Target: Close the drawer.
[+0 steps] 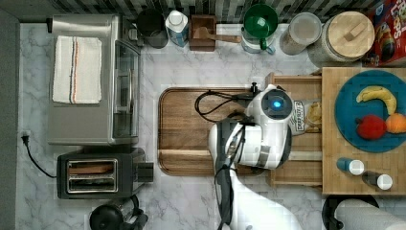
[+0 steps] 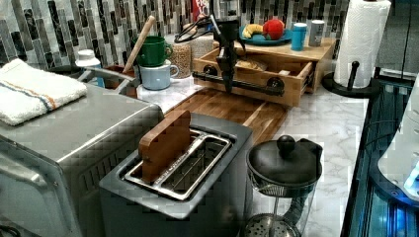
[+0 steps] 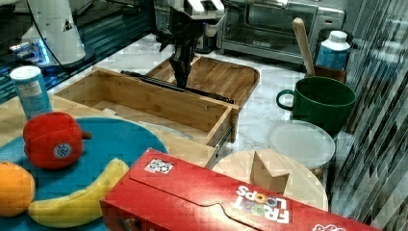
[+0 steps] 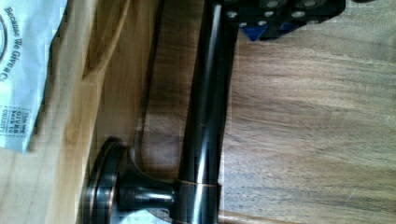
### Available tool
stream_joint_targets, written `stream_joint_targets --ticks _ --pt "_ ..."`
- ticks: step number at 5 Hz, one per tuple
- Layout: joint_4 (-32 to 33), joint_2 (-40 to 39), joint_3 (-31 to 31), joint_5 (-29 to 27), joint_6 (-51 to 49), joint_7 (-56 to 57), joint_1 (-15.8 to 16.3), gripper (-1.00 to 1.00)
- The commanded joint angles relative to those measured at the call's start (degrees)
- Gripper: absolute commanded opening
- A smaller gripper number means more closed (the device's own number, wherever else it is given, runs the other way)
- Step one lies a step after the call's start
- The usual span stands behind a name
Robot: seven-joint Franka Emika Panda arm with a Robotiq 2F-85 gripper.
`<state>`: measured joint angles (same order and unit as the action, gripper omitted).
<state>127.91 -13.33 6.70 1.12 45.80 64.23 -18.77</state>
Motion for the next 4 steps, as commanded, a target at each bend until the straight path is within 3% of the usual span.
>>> stream_joint_targets --ticks 1,3,4 --pt "-9.30 -2.10 -7.85 -0.31 -3.30 10.20 -9.00 -1.00" --pt "-15.39 -5.73 -11.33 -1.30 -4.51 15.23 -10.65 -1.00" --pt "-19.50 -8.38 -11.02 -1.30 -4.41 19.39 -13.10 -1.00"
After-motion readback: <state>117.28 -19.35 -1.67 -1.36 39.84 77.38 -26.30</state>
